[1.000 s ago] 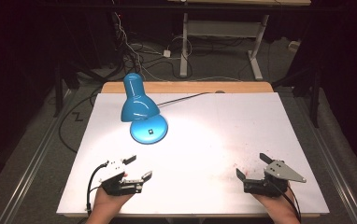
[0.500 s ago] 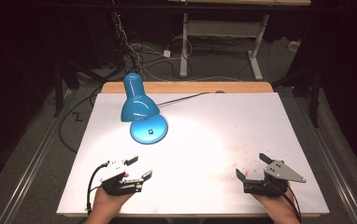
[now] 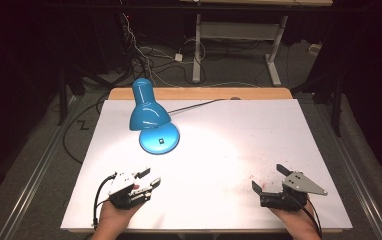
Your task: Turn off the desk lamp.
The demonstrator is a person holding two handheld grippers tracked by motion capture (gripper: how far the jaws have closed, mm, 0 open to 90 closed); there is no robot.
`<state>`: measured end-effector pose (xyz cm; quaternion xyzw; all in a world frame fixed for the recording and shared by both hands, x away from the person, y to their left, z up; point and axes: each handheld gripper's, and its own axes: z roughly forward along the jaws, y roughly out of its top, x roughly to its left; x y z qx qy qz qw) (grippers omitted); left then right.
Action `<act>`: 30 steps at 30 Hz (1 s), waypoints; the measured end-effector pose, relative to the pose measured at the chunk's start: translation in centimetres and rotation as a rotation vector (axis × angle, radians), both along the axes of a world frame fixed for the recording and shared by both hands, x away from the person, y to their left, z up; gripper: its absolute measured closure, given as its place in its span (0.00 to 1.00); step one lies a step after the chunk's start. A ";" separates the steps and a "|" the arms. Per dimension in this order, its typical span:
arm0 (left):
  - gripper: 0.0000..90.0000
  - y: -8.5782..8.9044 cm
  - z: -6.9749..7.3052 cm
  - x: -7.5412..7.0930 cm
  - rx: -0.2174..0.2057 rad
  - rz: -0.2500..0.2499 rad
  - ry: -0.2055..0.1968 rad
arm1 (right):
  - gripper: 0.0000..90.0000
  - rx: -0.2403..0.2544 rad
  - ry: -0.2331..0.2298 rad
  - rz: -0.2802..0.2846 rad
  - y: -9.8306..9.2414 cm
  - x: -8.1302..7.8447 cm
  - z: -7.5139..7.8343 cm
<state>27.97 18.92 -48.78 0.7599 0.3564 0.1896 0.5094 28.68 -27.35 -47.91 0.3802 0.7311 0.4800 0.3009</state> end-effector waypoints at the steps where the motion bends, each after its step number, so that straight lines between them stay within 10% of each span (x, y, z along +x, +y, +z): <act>1: 0.58 0.0 0.0 0.0 0.003 0.002 -0.005 | 0.00 0.000 0.000 0.001 0.0 0.0 0.0; 30: 0.98 0.9 -0.3 0.6 -0.044 0.011 0.047 | 0.00 0.002 0.003 0.003 0.1 0.1 -0.1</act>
